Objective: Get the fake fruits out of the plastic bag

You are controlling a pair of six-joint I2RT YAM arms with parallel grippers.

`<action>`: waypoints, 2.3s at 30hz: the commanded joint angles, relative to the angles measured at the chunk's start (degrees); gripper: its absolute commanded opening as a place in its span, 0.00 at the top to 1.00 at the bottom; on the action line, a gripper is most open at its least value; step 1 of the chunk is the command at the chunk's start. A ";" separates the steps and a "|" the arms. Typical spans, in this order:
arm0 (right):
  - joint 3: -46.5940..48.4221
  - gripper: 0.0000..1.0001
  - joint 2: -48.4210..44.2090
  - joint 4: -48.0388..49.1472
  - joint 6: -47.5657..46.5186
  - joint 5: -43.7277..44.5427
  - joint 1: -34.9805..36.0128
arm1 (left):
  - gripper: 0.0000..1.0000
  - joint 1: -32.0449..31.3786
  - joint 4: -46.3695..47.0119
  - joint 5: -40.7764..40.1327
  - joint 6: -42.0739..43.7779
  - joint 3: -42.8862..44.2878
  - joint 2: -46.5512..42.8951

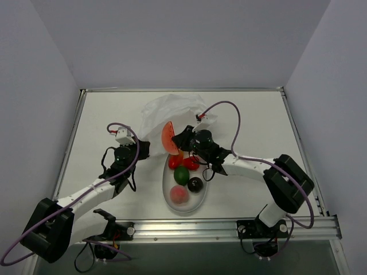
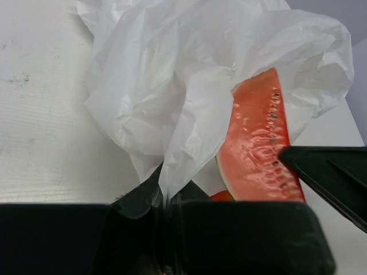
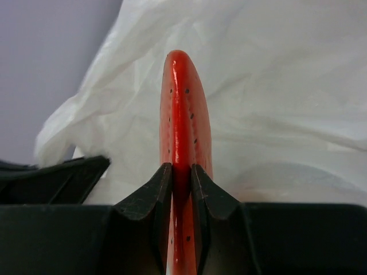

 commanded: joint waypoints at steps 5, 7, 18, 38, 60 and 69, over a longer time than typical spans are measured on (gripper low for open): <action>-2.54 1.00 -14.59 -10.69 -5.05 5.19 8.27 | 0.98 0.31 2.76 -0.20 -1.57 4.36 1.29; -4.57 1.00 -18.89 -13.58 -4.88 6.87 10.03 | 0.98 0.22 2.23 -0.20 -1.40 4.80 1.37; -12.66 1.00 -36.66 -34.06 -1.98 22.86 21.46 | 0.98 0.22 0.30 1.30 0.80 5.51 1.46; -8.71 0.83 -27.44 -38.12 -0.66 39.48 32.72 | 0.98 0.14 -0.58 1.30 1.68 4.72 1.02; -8.80 0.45 -30.26 -41.63 0.48 40.97 32.19 | 0.98 0.14 -0.40 1.47 1.59 4.54 0.67; -7.74 0.47 -31.40 -42.07 -1.19 40.45 32.19 | 0.98 0.14 -0.75 1.30 1.59 4.46 0.32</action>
